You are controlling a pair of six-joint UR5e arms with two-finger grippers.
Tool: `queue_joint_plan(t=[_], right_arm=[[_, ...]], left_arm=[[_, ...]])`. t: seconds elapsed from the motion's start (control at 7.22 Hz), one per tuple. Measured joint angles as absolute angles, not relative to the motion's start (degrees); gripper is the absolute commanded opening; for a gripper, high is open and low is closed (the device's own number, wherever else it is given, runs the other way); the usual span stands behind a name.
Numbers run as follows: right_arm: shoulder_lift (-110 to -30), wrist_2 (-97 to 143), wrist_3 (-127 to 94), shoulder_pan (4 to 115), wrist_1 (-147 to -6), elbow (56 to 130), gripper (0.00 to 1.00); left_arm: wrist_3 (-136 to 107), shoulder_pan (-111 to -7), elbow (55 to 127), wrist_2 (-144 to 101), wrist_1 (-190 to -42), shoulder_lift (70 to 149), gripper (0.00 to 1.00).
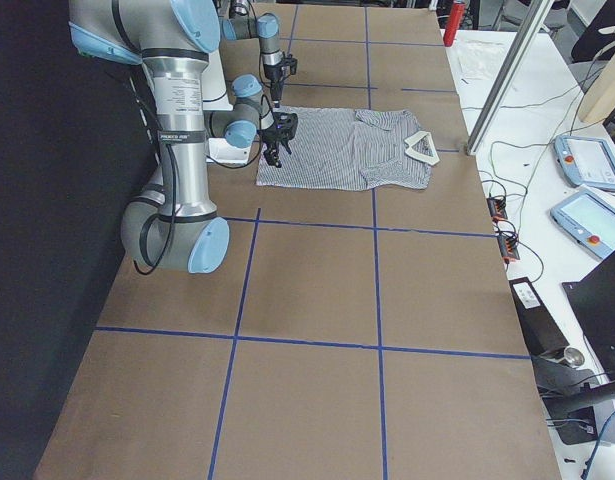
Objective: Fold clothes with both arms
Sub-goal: 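Lower both grippers to the shirt hem corners nearest the robot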
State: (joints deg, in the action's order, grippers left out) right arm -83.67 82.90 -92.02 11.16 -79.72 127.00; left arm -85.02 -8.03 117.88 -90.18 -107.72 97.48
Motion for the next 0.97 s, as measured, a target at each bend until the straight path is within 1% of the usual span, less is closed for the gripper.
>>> queue_joint_plan(t=[0.28,0.69,0.83,0.97], right_arm=[[-83.94,82.74,-92.02,11.16,-79.72,127.00,0.99],[-84.05,82.71,-92.06,11.16,-79.72,127.00,0.99],[-84.05,82.71,-92.06,11.16,-79.72,127.00,0.99],[-84.04,82.71,-92.07,11.16,-79.72,127.00,0.99]], left_arm=[[-85.07,-7.65,117.57,-90.10,-107.73,97.47,0.69],[-85.08,-7.35,116.50,-90.08,-107.79,97.57,0.64],[-85.08,-7.26,116.22,-90.11,-107.87,97.64,0.57],[-85.10,-7.18,116.12,-90.14,-107.91,97.77,0.45]])
